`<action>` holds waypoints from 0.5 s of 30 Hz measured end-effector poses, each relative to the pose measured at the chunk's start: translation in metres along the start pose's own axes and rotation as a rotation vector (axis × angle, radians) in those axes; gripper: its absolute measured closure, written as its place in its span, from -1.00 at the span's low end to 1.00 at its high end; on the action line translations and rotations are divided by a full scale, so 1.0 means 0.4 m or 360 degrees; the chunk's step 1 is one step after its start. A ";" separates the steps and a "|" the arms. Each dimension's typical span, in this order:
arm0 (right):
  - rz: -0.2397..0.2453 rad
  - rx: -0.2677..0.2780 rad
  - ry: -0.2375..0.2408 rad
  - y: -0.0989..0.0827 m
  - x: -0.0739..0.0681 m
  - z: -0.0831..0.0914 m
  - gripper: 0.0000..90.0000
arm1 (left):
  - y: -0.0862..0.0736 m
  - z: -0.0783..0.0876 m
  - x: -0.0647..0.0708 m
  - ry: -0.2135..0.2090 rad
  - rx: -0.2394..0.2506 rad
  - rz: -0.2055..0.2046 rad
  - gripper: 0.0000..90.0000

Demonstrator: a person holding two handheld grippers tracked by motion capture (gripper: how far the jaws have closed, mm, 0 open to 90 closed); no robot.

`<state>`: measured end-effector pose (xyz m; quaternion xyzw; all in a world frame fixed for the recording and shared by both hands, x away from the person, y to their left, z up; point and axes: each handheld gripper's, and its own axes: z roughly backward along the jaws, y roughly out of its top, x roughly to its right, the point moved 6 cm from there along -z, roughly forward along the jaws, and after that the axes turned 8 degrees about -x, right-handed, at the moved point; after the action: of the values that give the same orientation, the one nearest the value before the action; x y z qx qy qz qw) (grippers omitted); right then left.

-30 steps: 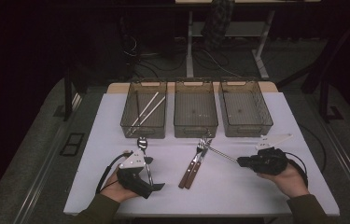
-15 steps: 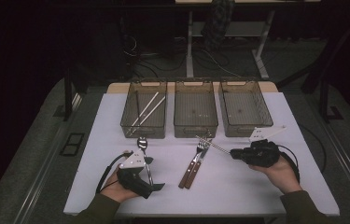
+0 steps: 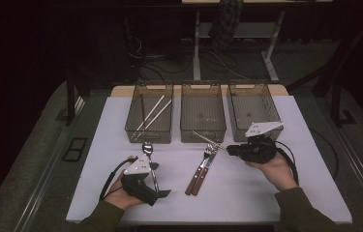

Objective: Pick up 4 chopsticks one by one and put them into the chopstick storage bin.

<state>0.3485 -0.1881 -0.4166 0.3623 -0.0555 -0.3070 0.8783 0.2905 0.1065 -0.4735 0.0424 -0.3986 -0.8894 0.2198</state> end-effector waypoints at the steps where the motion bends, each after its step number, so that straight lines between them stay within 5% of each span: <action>1: 0.0001 -0.0001 -0.0005 0.007 0.000 -0.003 0.90 | 0.000 0.000 0.000 0.0000 0.0000 0.0000 -1.00; 15: -0.0026 -0.0001 -0.0037 0.104 0.008 -0.047 0.90 | 0.001 0.000 0.001 -0.0009 0.0005 0.0001 -1.00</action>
<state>0.3776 -0.1560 -0.4029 0.3589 -0.0627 -0.3184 0.8751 0.2902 0.1062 -0.4731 0.0402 -0.4006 -0.8888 0.2189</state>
